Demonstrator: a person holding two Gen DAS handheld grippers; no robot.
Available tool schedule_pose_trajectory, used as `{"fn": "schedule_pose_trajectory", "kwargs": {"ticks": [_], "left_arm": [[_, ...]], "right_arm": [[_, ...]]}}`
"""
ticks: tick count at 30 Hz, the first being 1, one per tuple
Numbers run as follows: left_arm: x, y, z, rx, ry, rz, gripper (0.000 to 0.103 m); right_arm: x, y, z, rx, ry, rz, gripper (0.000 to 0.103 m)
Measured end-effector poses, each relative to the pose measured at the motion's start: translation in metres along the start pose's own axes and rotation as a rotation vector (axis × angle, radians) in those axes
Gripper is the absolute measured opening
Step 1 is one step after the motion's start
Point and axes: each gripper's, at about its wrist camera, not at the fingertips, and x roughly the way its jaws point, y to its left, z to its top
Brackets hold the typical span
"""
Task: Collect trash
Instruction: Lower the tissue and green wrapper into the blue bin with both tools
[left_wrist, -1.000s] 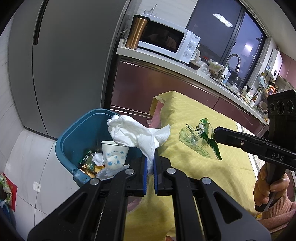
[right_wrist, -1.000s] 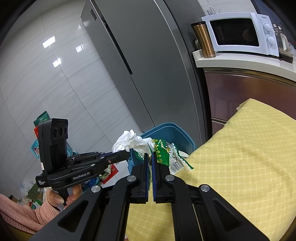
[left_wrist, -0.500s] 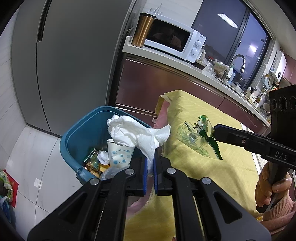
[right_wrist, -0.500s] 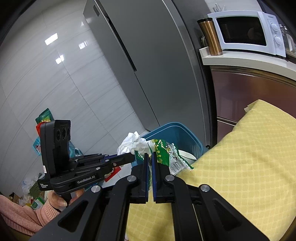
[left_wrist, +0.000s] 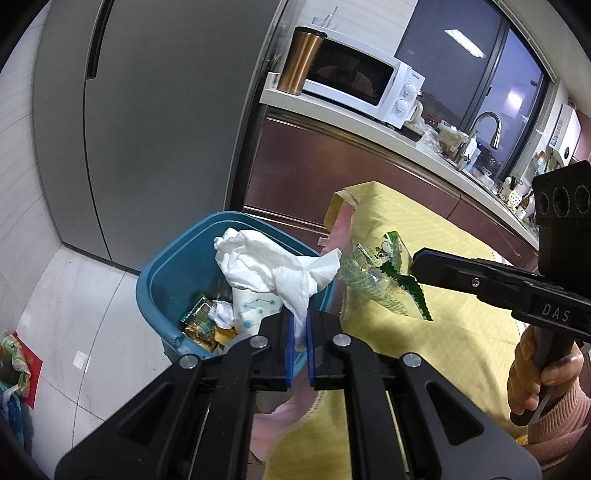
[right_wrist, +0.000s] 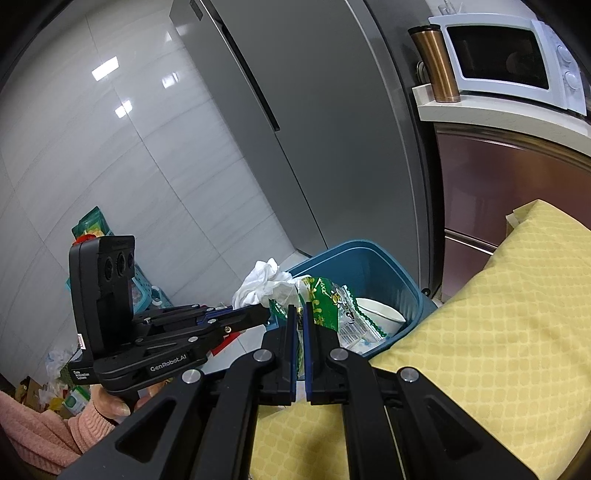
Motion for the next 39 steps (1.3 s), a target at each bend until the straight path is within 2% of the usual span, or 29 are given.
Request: {"fn": "schedule_pose_trajectory", "kwargs": {"ticks": [39], "left_arm": [[0.024, 0.015, -0.003, -0.030, 0.041, 0.064, 0.005]], "right_arm": [[0.041, -0.009, 0.007, 0.020, 0.060, -0.011, 0.002]]}}
